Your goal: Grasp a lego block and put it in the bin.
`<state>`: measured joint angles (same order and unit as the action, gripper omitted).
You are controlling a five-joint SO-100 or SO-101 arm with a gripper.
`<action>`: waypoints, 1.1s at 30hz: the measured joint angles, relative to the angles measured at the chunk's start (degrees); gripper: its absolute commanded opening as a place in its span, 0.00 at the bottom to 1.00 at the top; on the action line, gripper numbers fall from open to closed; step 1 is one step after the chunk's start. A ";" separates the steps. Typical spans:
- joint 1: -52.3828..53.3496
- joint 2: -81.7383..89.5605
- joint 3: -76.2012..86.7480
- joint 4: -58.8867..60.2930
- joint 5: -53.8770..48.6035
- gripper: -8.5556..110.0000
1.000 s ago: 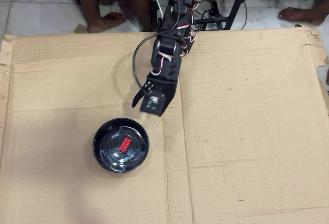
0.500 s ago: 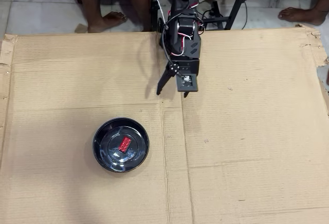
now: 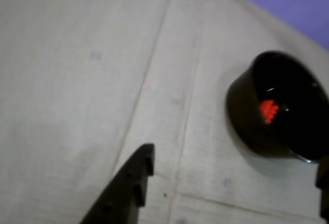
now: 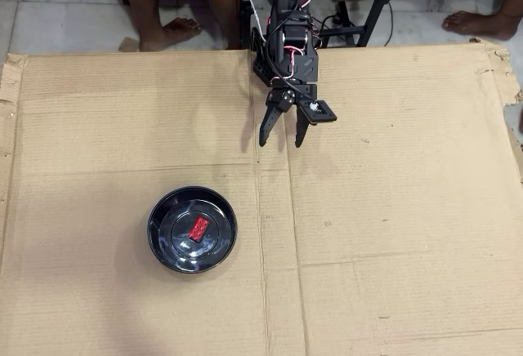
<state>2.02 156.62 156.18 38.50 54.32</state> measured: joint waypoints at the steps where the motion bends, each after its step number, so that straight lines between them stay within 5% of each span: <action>1: -0.35 1.67 1.49 -0.09 -1.23 0.37; 18: -1.49 24.96 20.92 -0.26 -37.79 0.37; 33: -3.25 32.78 28.83 0.09 -53.00 0.37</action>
<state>-1.23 189.40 185.01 38.58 1.32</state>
